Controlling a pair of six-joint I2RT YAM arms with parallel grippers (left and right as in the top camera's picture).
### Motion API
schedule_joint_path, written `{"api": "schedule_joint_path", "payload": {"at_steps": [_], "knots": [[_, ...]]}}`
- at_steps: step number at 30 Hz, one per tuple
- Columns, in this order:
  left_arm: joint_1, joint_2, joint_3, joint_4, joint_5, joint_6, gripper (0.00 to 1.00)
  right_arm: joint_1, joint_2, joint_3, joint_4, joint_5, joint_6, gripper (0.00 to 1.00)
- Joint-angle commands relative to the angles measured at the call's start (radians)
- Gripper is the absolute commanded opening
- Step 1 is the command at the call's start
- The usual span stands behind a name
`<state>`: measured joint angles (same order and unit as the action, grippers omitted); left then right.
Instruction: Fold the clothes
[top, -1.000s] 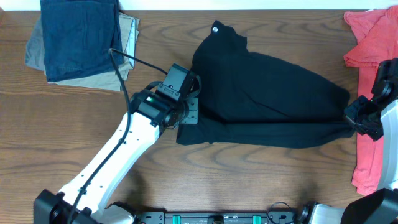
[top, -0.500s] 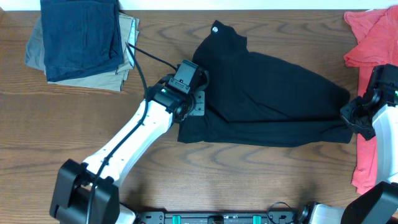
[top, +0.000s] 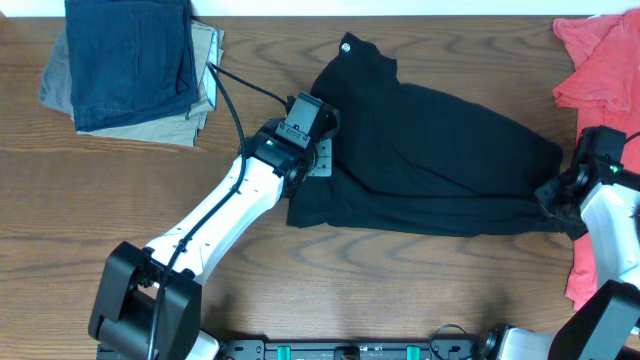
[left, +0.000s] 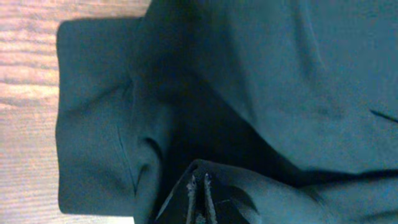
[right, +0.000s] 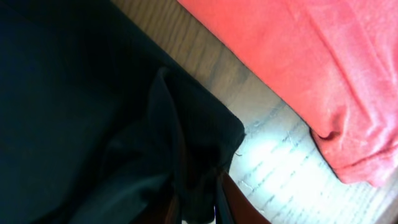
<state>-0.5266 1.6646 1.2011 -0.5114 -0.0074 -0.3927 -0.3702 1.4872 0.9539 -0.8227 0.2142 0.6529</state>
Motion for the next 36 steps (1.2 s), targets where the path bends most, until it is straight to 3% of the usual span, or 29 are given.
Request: {"api": "schedule_joint_path", "payload": {"at_steps": [1, 5, 7, 9, 10, 11, 13, 14, 18, 22, 27, 31, 36], "knots": [[0.001, 0.012, -0.006, 0.019, -0.031, -0.003, 0.06, -0.005, -0.011, -0.009, 0.029, 0.022, 0.02, 0.17], [0.001, 0.015, -0.006, 0.05, -0.031, -0.003, 0.06, -0.005, -0.011, -0.009, 0.067, 0.021, 0.019, 0.19], [0.001, 0.015, -0.006, 0.066, -0.031, -0.002, 0.08, -0.005, -0.011, -0.009, 0.081, 0.021, 0.018, 0.28], [0.001, 0.015, -0.006, 0.081, -0.031, -0.002, 0.13, -0.004, -0.011, -0.009, 0.096, 0.016, 0.01, 0.46], [0.001, 0.015, -0.006, 0.088, -0.031, -0.002, 0.15, -0.004, -0.011, -0.009, 0.11, -0.001, -0.014, 0.64], [0.001, 0.015, -0.006, 0.092, -0.031, -0.002, 0.17, -0.005, -0.011, -0.009, 0.122, -0.018, -0.036, 0.76], [0.001, 0.015, -0.006, 0.095, -0.031, 0.0, 0.35, -0.005, -0.011, -0.008, 0.143, -0.052, -0.084, 0.96], [0.002, 0.014, -0.006, 0.095, -0.031, 0.011, 0.41, -0.005, -0.011, -0.005, 0.144, -0.065, -0.101, 0.99], [0.01, -0.012, 0.024, 0.036, -0.029, 0.04, 0.45, -0.005, -0.012, 0.042, 0.071, -0.116, -0.152, 0.99], [0.011, -0.071, 0.058, -0.094, 0.047, 0.04, 0.58, -0.005, -0.012, 0.117, -0.059, -0.171, -0.202, 0.99], [0.007, -0.07, 0.047, -0.227, 0.242, 0.025, 0.59, -0.003, -0.01, 0.128, -0.157, -0.22, -0.251, 0.99], [-0.018, -0.017, 0.027, -0.242, 0.377, 0.009, 0.59, -0.002, -0.01, 0.106, -0.168, -0.244, -0.259, 0.99], [-0.077, 0.08, 0.027, -0.235, 0.389, -0.125, 0.59, -0.002, -0.01, 0.087, -0.17, -0.261, -0.266, 0.99]]}}
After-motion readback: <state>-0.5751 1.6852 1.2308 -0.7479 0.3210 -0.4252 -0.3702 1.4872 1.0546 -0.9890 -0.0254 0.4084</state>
